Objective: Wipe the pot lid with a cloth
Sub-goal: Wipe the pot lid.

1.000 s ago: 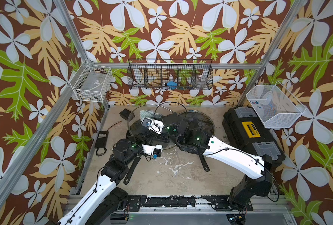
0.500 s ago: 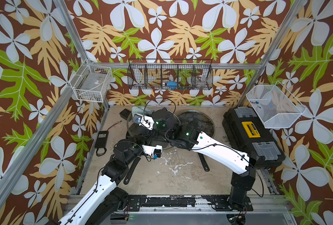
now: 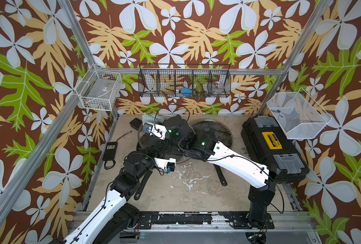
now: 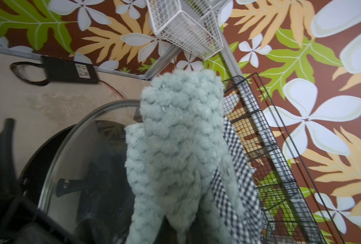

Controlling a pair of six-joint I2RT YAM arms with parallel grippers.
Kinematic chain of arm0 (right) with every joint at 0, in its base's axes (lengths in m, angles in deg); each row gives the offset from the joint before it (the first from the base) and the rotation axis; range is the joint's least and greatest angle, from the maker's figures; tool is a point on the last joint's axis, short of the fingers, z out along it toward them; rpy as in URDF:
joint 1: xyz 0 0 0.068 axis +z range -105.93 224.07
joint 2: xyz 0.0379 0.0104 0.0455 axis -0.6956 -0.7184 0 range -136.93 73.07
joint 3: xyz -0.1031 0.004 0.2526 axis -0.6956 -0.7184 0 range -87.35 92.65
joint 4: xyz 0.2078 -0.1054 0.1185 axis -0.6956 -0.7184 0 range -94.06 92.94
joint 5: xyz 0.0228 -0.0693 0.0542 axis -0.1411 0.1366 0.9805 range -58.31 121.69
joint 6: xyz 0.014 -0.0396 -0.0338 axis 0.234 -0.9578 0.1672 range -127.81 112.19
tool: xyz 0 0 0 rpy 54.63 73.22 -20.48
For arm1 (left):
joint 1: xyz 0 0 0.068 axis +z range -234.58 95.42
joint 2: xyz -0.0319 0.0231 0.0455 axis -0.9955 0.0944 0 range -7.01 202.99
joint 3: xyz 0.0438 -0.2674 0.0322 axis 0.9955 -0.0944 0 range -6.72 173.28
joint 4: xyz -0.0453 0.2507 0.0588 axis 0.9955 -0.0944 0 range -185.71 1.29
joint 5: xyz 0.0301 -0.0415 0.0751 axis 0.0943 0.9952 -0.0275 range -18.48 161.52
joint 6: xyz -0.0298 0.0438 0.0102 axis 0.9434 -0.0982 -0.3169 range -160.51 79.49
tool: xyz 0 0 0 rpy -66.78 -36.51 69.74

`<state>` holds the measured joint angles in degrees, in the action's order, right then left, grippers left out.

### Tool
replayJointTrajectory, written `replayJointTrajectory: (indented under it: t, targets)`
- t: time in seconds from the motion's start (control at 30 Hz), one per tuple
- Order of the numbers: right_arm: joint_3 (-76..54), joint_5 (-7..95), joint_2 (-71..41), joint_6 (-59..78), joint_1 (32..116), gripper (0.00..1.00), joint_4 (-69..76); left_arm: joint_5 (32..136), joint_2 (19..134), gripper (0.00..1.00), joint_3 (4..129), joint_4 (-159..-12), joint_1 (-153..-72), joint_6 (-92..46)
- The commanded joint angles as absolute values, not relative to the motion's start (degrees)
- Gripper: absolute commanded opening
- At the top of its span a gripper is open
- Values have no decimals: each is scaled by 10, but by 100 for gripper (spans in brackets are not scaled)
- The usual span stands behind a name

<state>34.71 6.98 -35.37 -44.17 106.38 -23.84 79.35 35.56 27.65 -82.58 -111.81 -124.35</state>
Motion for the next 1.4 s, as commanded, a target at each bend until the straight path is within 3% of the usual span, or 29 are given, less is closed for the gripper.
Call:
replayJointTrajectory:
  t: [0.0, 0.3, 0.73, 1.07, 1.37]
  targets:
    - [360, 34, -357, -429, 1053, 0, -216, 795, 350, 0, 279, -746, -1118, -1242]
    - [271, 99, -325, -416, 1082, 0, -230, 796, 349, 0, 280, -738, -1118, -1201]
    - [210, 42, -246, -338, 1025, 0, -186, 793, 328, 0, 259, -675, -1118, -1098]
    - [158, 90, -233, -339, 1065, 0, -195, 805, 332, 0, 258, -609, -1118, -968]
    - [101, 37, -177, -313, 1037, 0, -113, 790, 328, 0, 253, -566, -1118, -882]
